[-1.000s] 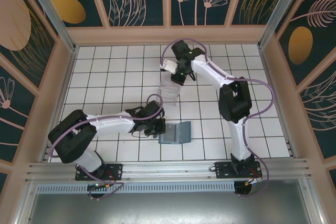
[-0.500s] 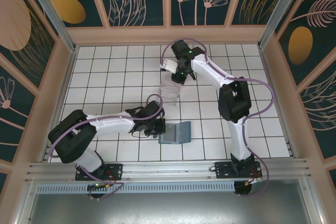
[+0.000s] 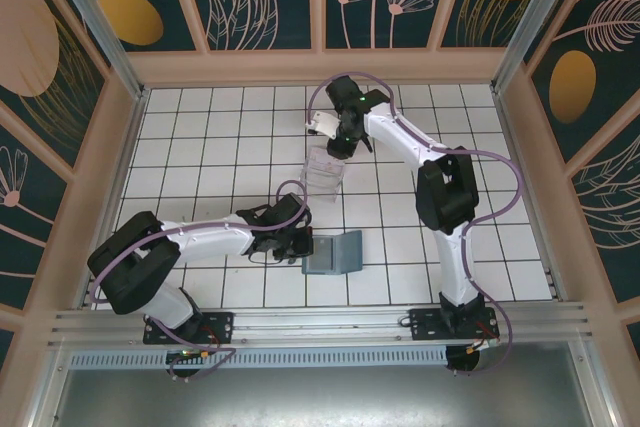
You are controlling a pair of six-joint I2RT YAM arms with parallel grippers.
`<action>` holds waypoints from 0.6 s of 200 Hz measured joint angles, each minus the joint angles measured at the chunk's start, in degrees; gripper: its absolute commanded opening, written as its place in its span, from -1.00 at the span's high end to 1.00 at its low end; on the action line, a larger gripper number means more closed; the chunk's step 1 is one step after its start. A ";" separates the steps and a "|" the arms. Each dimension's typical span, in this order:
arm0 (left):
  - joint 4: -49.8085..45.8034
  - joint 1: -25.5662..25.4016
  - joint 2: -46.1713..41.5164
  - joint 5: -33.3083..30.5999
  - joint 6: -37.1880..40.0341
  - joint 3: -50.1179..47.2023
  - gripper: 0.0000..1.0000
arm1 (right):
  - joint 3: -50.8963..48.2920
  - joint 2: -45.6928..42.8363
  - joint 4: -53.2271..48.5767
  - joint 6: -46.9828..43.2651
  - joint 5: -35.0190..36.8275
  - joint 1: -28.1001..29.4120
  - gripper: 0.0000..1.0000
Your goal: Take the credit cards out of the card holder
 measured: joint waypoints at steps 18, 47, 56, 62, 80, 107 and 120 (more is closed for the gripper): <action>-0.02 0.00 -0.13 -0.07 -0.15 -0.17 0.92 | 0.00 0.00 0.66 0.33 0.33 0.00 0.41; -0.02 0.00 -0.22 -0.20 -0.15 -0.26 0.91 | -0.20 -0.09 2.05 2.29 0.26 0.00 0.38; -0.09 0.00 -0.33 -0.26 -0.15 -0.26 0.92 | -0.74 -0.39 2.99 3.37 0.02 0.00 0.38; -0.31 0.00 -0.48 -0.44 -0.15 -0.28 0.92 | -1.33 -0.83 3.56 4.39 -0.11 0.02 0.38; -1.20 0.00 -1.31 -1.22 -0.17 -0.37 0.92 | -3.72 -3.08 5.60 8.55 -0.83 0.02 0.38; -1.75 0.00 -2.73 -1.99 -0.35 -0.37 0.91 | -9.14 -9.20 10.49 18.27 -2.69 0.11 0.32; -1.77 0.00 -3.34 -2.43 -0.39 -0.37 0.92 | -12.68 -13.03 13.16 23.76 -3.23 0.22 0.31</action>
